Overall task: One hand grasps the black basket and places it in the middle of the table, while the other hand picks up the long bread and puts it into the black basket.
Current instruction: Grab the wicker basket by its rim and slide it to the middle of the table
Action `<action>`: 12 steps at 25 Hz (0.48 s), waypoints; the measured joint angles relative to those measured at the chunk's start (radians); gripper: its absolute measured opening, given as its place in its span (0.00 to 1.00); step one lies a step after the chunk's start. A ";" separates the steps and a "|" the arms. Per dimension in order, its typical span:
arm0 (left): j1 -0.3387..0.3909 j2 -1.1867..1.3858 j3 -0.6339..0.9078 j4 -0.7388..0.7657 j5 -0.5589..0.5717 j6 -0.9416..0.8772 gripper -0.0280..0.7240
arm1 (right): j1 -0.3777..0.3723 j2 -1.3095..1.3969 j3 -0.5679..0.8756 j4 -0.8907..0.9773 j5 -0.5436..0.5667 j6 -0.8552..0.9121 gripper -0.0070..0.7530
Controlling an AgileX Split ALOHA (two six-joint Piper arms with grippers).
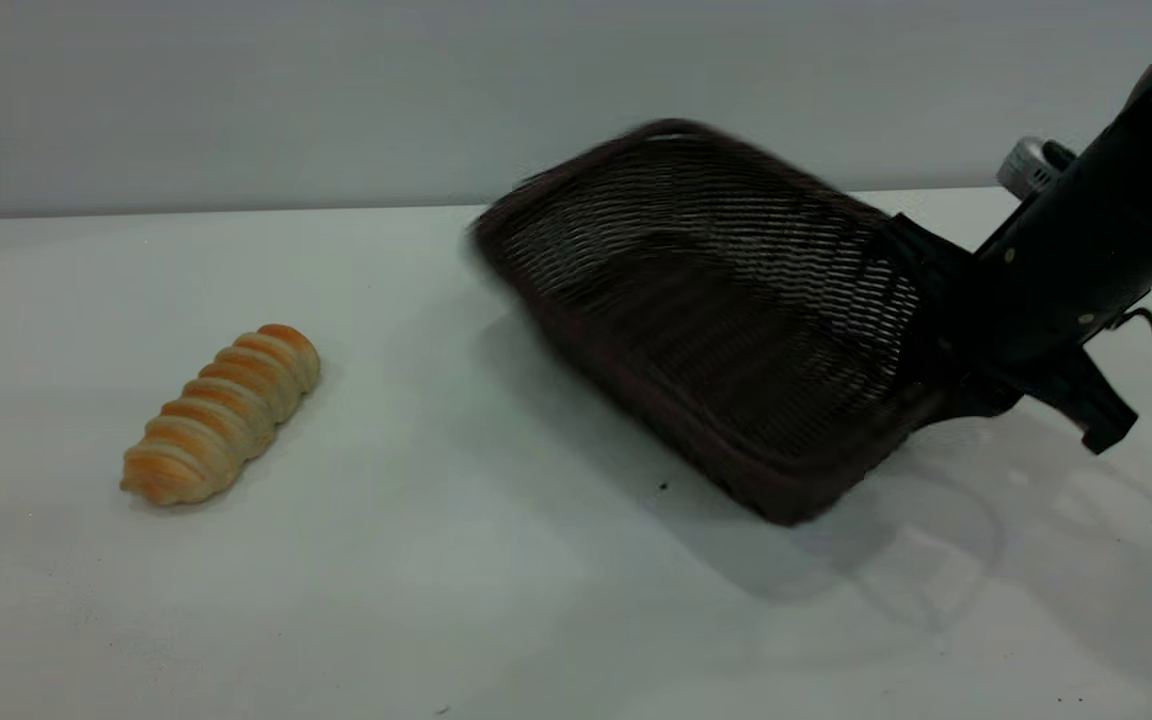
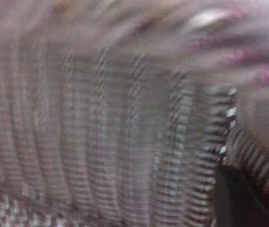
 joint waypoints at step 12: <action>0.000 0.000 0.000 0.000 0.008 0.000 0.64 | -0.042 -0.003 -0.186 -0.348 0.355 -0.128 0.13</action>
